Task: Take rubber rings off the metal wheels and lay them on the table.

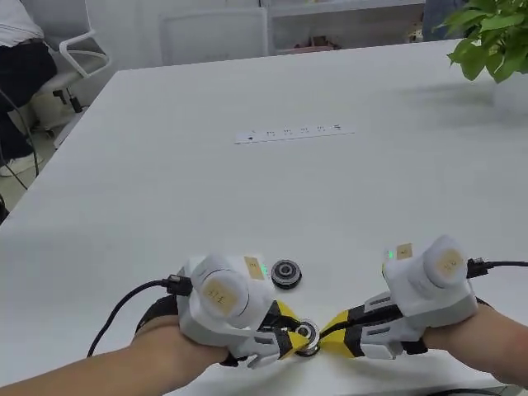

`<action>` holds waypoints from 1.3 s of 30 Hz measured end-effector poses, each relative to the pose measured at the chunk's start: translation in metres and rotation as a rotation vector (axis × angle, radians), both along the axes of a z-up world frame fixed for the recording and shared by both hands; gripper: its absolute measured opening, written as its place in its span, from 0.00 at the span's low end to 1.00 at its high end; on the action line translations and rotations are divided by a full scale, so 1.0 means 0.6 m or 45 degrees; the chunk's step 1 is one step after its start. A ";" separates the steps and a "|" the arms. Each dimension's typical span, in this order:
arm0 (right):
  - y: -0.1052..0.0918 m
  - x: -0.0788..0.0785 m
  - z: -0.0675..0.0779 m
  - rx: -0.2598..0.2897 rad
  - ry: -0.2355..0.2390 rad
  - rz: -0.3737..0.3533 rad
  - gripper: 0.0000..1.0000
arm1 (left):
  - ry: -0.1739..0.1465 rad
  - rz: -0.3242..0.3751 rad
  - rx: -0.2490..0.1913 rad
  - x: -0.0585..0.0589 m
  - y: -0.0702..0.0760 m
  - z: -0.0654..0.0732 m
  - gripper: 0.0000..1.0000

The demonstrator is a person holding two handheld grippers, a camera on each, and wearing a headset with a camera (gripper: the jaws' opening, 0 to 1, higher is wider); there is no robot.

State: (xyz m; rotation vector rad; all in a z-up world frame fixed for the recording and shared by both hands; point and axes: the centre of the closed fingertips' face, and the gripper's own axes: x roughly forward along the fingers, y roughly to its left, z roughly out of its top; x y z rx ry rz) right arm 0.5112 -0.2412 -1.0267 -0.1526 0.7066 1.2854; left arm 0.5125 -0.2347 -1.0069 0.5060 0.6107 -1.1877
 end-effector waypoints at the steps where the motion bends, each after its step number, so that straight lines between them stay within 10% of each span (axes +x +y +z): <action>1: -0.001 0.000 0.000 0.005 0.017 -0.014 0.00 | -0.001 0.001 0.001 0.000 0.000 0.000 0.14; 17: -0.008 0.006 0.004 0.120 0.226 -0.194 0.00 | -0.011 -0.013 0.003 0.002 0.000 -0.001 0.13; 39: -0.010 0.009 0.017 0.222 0.298 -0.273 0.00 | -0.017 -0.001 0.022 0.003 -0.001 -0.002 0.14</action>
